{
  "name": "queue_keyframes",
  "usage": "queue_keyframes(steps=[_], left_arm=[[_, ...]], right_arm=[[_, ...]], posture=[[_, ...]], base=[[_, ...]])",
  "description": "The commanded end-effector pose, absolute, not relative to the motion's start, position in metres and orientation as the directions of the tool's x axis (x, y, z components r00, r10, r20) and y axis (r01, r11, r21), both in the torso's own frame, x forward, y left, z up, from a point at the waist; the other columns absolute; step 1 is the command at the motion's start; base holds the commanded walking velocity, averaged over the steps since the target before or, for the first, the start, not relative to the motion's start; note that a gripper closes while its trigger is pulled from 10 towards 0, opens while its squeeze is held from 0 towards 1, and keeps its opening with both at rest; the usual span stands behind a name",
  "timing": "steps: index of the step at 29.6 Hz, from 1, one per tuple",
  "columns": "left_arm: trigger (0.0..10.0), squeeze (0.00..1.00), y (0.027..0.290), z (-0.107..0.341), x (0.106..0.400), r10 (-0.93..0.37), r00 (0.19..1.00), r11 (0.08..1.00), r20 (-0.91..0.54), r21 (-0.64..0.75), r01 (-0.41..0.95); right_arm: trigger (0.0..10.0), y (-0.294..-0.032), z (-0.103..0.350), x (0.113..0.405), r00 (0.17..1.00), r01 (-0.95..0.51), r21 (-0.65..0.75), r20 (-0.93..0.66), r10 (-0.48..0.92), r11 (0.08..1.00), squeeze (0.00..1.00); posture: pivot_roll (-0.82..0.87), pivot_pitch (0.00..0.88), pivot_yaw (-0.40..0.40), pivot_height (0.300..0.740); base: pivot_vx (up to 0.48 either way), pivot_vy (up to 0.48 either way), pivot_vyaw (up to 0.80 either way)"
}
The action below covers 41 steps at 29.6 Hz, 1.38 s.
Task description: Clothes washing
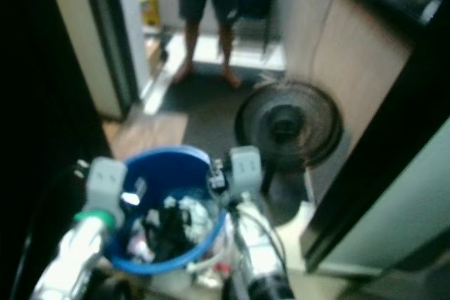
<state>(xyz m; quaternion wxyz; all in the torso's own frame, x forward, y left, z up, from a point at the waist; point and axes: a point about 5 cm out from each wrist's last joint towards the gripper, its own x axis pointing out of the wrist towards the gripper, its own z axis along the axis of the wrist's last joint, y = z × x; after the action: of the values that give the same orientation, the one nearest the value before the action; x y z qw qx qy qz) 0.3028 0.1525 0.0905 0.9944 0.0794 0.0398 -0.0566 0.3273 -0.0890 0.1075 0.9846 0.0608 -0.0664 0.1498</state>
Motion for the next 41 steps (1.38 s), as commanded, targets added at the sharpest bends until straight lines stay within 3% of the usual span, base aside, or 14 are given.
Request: queue_keyframes(steps=[1,16,26,30,34,37,41], left_arm=[[10.0,0.00,0.149,0.096,0.306,-0.124,0.990,0.978,-0.073,0.162,0.135],[10.0,0.00,0.140,0.148,0.319,-0.145,0.987,0.987,0.065,0.083,0.139],[10.0,0.00,0.169,0.223,0.338,-0.077,0.986,0.971,0.151,-0.213,0.108],[10.0,0.00,0.170,0.229,0.340,-0.080,0.985,0.961,0.152,-0.250,0.116],[10.0,0.00,0.170,0.218,0.352,-0.064,0.998,0.947,0.013,-0.314,0.065],[10.0,0.00,0.180,0.165,0.373,-0.016,0.965,0.962,-0.262,-0.266,-0.057],[10.0,0.00,0.176,0.157,0.380,-0.055,0.949,0.963,-0.311,-0.267,-0.032]], right_arm=[[10.0,-0.092,0.108,0.328,0.949,-0.295,0.101,0.149,0.279,0.950,0.00],[10.0,-0.090,0.125,0.332,0.938,-0.305,0.095,0.201,0.282,0.948,0.00],[10.0,-0.095,0.131,0.333,0.935,-0.304,0.079,0.218,0.281,0.950,0.00],[10.0,-0.096,0.131,0.333,0.935,-0.303,0.077,0.216,0.281,0.950,0.00],[10.0,-0.097,0.128,0.333,0.937,-0.304,0.072,0.200,0.285,0.950,0.00],[10.0,-0.095,0.122,0.330,0.939,-0.313,0.068,0.171,0.298,0.947,0.00],[10.0,-0.096,0.119,0.328,0.940,-0.315,0.066,0.157,0.302,0.947,0.00]], posture=[[0.04,0.040,-0.005,0.556],[0.04,0.036,-0.005,0.511],[0.04,0.053,-0.011,0.507],[0.04,0.053,-0.011,0.507],[0.05,0.075,-0.025,0.507],[0.05,0.094,-0.036,0.507],[0.05,0.100,-0.041,0.507]], base=[[0.000,0.000,0.00],[0.000,0.000,0.00],[0.000,0.000,0.00],[0.000,0.000,0.00],[0.000,0.000,0.00],[0.000,0.000,0.00],[0.000,0.000,0.00]])
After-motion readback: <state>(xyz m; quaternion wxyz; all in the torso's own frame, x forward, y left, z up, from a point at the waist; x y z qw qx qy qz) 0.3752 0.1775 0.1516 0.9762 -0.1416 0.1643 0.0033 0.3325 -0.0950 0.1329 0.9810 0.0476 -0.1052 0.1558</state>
